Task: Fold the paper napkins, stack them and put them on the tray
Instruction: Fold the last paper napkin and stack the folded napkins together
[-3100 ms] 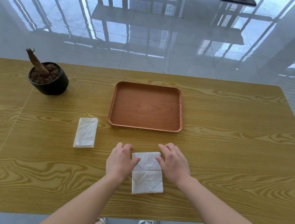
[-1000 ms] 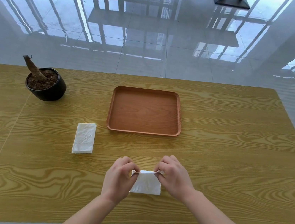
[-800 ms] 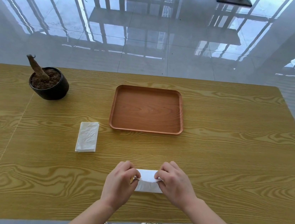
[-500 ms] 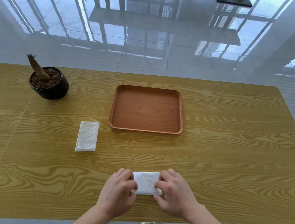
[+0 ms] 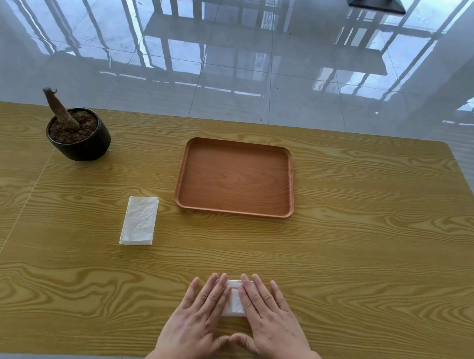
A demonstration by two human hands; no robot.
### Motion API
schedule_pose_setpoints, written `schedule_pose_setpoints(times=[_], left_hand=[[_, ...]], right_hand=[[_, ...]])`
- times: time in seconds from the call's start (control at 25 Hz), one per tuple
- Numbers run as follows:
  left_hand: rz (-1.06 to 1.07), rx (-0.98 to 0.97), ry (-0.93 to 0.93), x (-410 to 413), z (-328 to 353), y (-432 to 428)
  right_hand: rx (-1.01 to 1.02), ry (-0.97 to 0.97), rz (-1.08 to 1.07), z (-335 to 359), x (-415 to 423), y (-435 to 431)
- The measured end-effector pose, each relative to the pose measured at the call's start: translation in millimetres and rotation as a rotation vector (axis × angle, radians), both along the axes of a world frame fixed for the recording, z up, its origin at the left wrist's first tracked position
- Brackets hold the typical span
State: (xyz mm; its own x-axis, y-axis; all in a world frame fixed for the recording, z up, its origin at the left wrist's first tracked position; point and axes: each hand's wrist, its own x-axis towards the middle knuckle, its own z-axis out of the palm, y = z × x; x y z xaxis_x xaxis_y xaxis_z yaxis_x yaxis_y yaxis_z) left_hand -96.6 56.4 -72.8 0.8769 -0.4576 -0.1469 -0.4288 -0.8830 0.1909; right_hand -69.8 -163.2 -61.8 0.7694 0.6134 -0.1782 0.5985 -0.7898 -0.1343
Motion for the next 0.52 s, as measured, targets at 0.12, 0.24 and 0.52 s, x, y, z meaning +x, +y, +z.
schedule_pose_setpoints(times=[0.12,0.24,0.52], left_hand=[[0.006,0.005,0.012,-0.5,-2.1,1.2],[0.0,0.007,0.013,-0.1,4.0,1.3],[0.389,-0.198,0.006,16.2,24.0,3.4]], right_hand=[[-0.008,0.02,0.013,-3.6,-2.3,-3.6],[0.063,-0.016,-0.02,-3.2,-0.4,-4.7],[0.205,-0.001,-0.231,19.2,35.7,5.1]])
